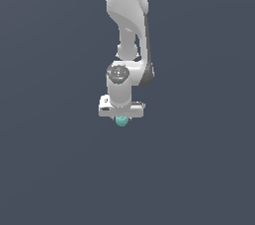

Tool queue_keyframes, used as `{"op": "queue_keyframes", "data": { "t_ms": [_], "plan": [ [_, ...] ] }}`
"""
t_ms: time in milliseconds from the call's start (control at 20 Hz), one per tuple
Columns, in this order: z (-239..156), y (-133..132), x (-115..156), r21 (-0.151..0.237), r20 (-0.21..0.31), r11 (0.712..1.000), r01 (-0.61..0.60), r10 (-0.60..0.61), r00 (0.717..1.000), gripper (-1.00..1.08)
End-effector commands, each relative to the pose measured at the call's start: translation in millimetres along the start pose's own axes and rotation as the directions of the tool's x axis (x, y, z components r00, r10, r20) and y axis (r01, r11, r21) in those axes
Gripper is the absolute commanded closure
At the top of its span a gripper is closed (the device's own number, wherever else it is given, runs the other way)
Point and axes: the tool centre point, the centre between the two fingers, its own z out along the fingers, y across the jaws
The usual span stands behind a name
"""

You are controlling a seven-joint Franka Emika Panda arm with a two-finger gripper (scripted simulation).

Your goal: Pick up the object and move it to a goal position.

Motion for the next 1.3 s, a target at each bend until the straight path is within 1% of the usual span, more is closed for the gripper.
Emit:
{"op": "queue_keyframes", "data": {
  "t_ms": [0,200,450,1250],
  "plan": [
    [-9.1,1.0,1.5,0.000,-0.001,1.000,0.000,0.000,1.000,1.08],
    [-32.1,3.3,4.5,0.000,-0.001,1.000,0.000,0.000,1.000,1.08],
    [-73.6,7.5,9.8,0.000,-0.001,1.000,0.000,0.000,1.000,1.08],
    [-245.3,25.1,34.5,0.000,-0.001,1.000,0.000,0.000,1.000,1.08]
  ]
}}
